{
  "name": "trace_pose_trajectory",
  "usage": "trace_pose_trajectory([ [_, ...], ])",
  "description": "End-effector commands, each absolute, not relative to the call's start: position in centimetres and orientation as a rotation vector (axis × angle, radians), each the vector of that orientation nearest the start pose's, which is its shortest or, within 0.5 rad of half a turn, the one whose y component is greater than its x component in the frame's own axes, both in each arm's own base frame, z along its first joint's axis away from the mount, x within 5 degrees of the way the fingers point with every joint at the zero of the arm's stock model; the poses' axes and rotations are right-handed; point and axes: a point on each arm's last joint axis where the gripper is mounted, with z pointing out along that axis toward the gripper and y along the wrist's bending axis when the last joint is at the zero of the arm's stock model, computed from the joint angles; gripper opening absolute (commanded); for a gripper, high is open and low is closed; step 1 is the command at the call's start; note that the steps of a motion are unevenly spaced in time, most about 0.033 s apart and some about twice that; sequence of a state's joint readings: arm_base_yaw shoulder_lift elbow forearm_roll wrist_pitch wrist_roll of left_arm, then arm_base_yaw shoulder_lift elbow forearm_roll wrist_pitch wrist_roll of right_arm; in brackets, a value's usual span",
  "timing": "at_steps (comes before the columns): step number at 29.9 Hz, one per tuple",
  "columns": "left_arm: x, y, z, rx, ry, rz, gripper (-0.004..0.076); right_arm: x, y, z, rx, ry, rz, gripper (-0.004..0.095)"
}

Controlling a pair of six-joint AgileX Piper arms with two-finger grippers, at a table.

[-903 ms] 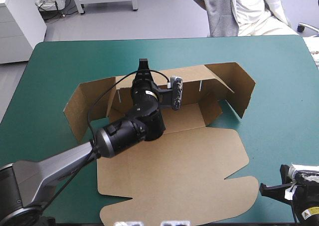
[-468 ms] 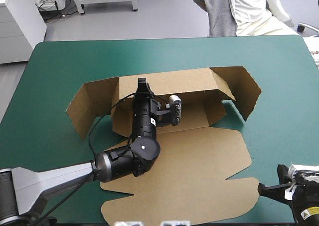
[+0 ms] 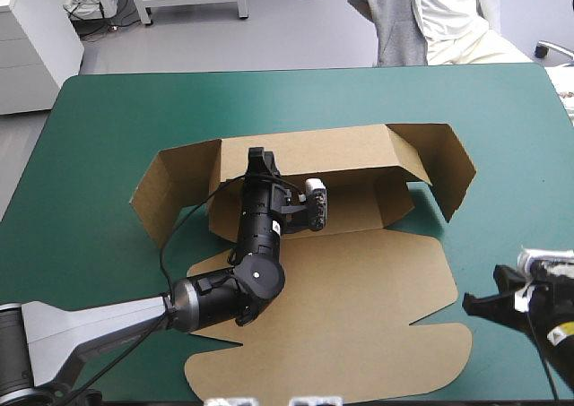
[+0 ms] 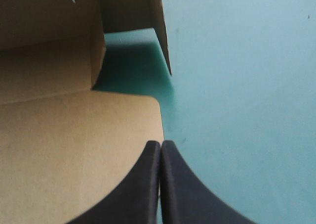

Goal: Fold the box

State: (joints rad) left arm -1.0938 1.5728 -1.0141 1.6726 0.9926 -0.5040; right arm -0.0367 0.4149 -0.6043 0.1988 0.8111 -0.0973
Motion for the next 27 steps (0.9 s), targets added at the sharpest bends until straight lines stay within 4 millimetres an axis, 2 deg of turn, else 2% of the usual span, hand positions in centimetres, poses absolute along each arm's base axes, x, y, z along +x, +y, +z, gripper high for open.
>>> trace_pose_trajectory([
  [1,21.0,-24.7,32.4,1.246,1.202,1.048,-0.0010,10.4,0.9,36.8,-0.086,1.991,0.101,-0.0017],
  [6,21.0,-25.0,32.2,1.274,1.196,1.017,-0.0010,16.5,1.2,40.3,-0.221,2.102,0.111,-0.0017],
  [9,21.0,-25.0,32.2,1.274,1.196,1.017,-0.0010,21.0,1.3,41.1,-0.302,2.174,0.128,-0.0017],
  [14,21.0,-25.0,32.2,1.274,1.196,1.017,-0.0010,28.0,1.2,43.0,-0.303,2.171,0.167,-0.0017],
  [18,21.0,-25.0,32.2,1.274,1.196,1.017,-0.0010,32.6,1.3,44.4,-0.341,2.132,0.179,-0.0017],
  [22,21.0,-25.0,32.2,1.274,1.196,1.017,-0.0010,37.7,1.4,43.2,-0.365,2.168,0.240,-0.0019],
  [24,21.0,-25.0,32.2,1.274,1.196,1.017,-0.0010,39.8,1.7,41.6,-0.403,2.224,0.301,-0.0019],
  [27,21.0,-24.9,32.2,1.274,1.202,1.014,-0.0010,41.7,2.2,38.9,-0.454,2.329,0.409,-0.0017],
])
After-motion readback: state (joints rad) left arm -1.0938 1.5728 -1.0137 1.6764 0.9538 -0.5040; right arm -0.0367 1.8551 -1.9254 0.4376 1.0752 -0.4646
